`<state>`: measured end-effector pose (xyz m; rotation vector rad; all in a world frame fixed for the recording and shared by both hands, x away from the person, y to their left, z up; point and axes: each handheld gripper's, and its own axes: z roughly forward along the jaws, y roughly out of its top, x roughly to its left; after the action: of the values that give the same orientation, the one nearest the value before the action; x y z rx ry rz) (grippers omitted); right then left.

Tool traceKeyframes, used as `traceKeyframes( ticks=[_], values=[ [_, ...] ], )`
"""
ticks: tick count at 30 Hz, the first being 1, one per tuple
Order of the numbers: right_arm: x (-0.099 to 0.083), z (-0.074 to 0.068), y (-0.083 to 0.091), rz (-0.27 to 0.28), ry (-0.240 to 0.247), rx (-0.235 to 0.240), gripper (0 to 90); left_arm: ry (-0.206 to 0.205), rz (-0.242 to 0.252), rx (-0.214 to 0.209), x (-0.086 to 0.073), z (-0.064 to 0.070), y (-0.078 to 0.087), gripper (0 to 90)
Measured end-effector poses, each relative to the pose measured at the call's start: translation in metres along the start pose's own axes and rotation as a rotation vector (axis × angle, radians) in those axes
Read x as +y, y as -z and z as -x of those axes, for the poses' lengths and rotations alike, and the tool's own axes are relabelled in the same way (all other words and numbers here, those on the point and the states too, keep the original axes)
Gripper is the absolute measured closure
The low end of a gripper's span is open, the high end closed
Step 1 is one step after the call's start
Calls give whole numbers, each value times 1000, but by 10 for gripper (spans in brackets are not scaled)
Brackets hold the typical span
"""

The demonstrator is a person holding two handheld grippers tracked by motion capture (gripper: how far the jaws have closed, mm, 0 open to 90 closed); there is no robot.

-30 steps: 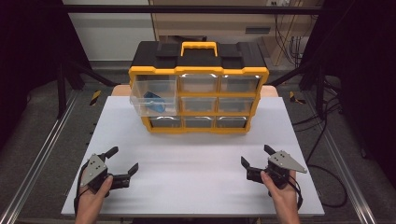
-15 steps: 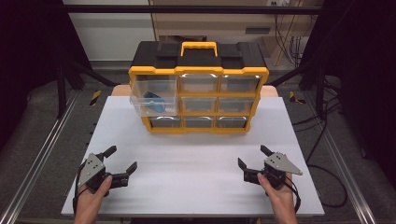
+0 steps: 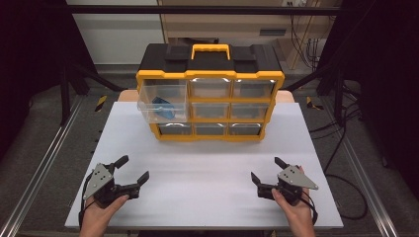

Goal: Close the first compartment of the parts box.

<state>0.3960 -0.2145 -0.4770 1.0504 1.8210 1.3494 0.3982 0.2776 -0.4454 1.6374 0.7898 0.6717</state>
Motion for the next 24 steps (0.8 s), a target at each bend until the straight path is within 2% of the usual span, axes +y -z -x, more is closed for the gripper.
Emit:
traceKeyframes(
  ticks=[4, 6, 10, 14, 20, 24],
  values=[
    [-2, 2, 1, -3, -28, -8, 50, -6, -12, 42, 11, 11, -3, 150],
    [-1, 4, 0, -6, -38, -10, 49, -3, -27, 29, 17, 16, -6, 201],
    [-2, 7, 2, 0, -56, -17, 50, 3, -30, 47, 36, 25, -16, 342],
    [-2, 9, 3, 2, -75, -29, 51, -20, -36, 77, 53, 31, -26, 429],
    [-2, 9, 3, 4, -73, -27, 50, 41, -9, 80, 73, 32, -40, 633],
    [-2, 8, 3, 2, -70, -23, 51, 47, 5, 71, 84, 31, -45, 771]
  ],
)
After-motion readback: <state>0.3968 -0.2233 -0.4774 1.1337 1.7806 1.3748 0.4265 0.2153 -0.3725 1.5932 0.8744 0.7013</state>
